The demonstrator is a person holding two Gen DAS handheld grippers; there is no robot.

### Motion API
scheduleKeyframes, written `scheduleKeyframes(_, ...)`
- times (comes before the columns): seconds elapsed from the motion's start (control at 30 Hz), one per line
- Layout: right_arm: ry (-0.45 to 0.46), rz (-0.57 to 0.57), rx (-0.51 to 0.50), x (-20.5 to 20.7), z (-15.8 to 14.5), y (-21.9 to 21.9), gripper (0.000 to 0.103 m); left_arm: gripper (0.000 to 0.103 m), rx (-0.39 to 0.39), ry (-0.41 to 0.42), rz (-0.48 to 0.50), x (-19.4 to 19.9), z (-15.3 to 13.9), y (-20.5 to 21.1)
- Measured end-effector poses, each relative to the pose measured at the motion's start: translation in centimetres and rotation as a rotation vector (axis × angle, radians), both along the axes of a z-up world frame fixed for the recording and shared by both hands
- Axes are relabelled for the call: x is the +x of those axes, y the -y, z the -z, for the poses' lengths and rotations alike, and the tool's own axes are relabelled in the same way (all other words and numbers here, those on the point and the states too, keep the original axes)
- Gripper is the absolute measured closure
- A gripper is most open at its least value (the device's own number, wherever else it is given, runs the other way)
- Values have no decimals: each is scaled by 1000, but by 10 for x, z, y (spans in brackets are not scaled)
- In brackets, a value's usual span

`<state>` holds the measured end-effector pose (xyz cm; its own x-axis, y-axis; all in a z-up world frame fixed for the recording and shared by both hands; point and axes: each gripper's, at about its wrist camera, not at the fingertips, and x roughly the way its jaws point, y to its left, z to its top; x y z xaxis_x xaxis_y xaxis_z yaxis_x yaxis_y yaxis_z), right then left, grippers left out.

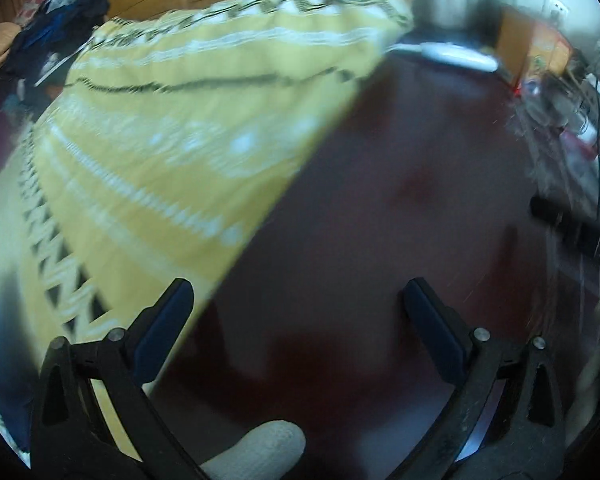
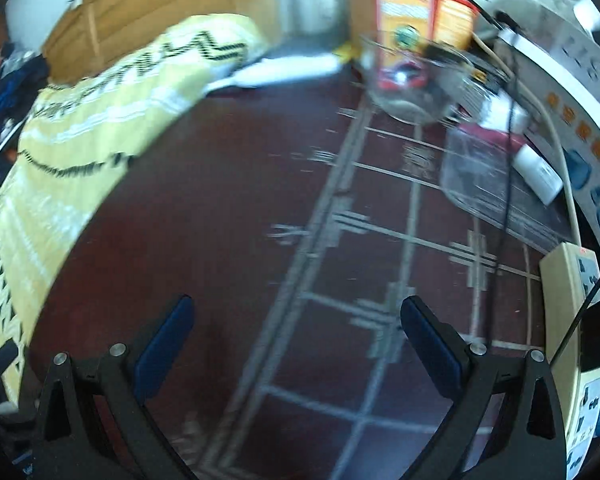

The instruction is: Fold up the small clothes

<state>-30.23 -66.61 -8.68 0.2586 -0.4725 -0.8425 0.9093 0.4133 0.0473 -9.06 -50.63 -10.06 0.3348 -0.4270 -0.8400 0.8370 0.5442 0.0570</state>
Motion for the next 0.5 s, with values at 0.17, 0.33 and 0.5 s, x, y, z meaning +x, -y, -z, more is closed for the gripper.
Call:
scheduleKeyframes(0.17, 13, 46, 10, -15, 1, 15, 0, 0, -34, 3, 58, -31, 1, 39)
scheduleKeyframes(0.33, 14, 103, -32, -35, 1, 23, 0, 0, -41, -14, 109, -57, 3, 70)
scheduleKeyframes(0.5, -43, 178, -54, -38, 2, 22, 0, 0, -34, 43, 180, -73, 0, 81)
